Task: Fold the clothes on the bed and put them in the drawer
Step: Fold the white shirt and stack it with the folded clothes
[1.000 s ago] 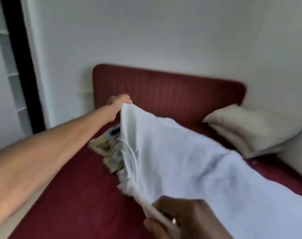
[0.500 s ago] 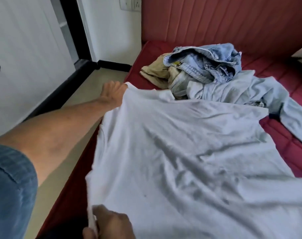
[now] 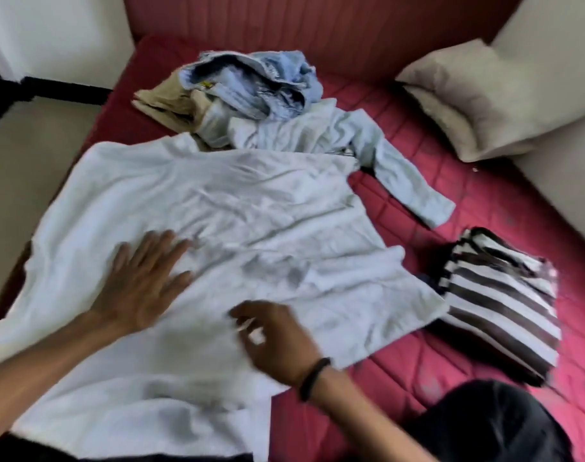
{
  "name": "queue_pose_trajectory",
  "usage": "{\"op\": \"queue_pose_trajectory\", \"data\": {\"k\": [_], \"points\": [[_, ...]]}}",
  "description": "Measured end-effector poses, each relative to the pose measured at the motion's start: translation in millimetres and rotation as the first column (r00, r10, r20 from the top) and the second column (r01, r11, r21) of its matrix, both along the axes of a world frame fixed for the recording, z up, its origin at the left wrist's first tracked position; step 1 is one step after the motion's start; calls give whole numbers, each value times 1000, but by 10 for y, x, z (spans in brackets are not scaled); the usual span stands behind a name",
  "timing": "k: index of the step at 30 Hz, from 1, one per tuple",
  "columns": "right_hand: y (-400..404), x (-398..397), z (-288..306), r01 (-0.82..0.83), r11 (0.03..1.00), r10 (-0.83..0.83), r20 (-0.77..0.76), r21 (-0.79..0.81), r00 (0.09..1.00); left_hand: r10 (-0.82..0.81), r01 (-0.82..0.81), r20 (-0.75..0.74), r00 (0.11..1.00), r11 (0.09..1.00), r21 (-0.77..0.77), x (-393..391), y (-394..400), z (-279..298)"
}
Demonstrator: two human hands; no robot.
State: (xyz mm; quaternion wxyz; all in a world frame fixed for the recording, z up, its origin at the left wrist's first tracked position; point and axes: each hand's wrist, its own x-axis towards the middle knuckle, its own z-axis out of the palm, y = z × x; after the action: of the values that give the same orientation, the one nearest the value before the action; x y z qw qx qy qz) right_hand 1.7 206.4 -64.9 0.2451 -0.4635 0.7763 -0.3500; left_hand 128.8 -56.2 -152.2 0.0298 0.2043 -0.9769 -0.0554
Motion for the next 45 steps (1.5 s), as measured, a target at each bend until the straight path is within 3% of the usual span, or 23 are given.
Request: {"op": "queue_pose_trajectory", "data": {"k": [1,2,3,5,6,9,12,15,17,21,25,28,31,34,36,38,40,41,45], "points": [[375,-367,28,55,995,-38,-194,84,980,31,-31,46,998,999,12,135,72,27],[654,-690,61,81,959,31,-385,273,923,80,-86,104,991,995,54,260,113,59],[893,-975,21,183,841,121,-507,509,854,138,-156,154,978,982,111,357,155,112],[1305,-1358,22,326,606,290,-583,726,759,174,-238,300,938,952,193,523,301,274],[1462,-1478,58,327,572,338,-579,753,742,118,-224,404,907,948,226,595,405,413],[1675,-1718,62,262,683,379,-637,682,671,-105,-137,608,787,931,337,802,710,833],[1604,-1709,97,235,749,375,-689,619,620,-144,-89,602,786,936,341,1047,831,994],[1660,-1653,92,274,641,404,-619,717,674,-93,-50,499,862,963,266,1270,848,972],[1717,-1636,86,281,574,404,-564,769,720,-8,-120,494,869,967,226,1375,879,996],[1655,-1610,141,291,519,387,-524,804,759,86,-209,629,773,970,123,1338,985,1074],[1530,-1497,87,234,361,482,-396,903,782,154,-227,707,690,974,10,1283,948,1265],[1511,-1480,-64,217,300,479,-344,929,808,197,-263,746,636,964,-30,1348,884,1237],[1535,-1446,-207,223,449,361,-404,865,841,186,-303,768,613,953,11,1619,832,1054],[1590,-1640,-247,277,593,237,-493,756,837,179,-353,686,705,927,122,1744,767,1102],[1646,-2034,-401,373,678,153,-617,634,772,181,-366,578,796,904,221,1694,669,1192],[1682,-2168,-255,502,713,-64,-668,490,742,201,-372,459,865,872,319,1645,545,1256],[1635,-2145,-68,558,736,-180,-684,383,707,266,-386,331,905,841,379,1651,386,1242],[1531,-2080,76,587,730,-224,-688,351,691,315,-400,261,912,825,400,1672,298,1204],[1393,-2676,-360,564,784,-287,-654,259,699,470,-404,-21,882,781,477,1626,126,1062]]}}
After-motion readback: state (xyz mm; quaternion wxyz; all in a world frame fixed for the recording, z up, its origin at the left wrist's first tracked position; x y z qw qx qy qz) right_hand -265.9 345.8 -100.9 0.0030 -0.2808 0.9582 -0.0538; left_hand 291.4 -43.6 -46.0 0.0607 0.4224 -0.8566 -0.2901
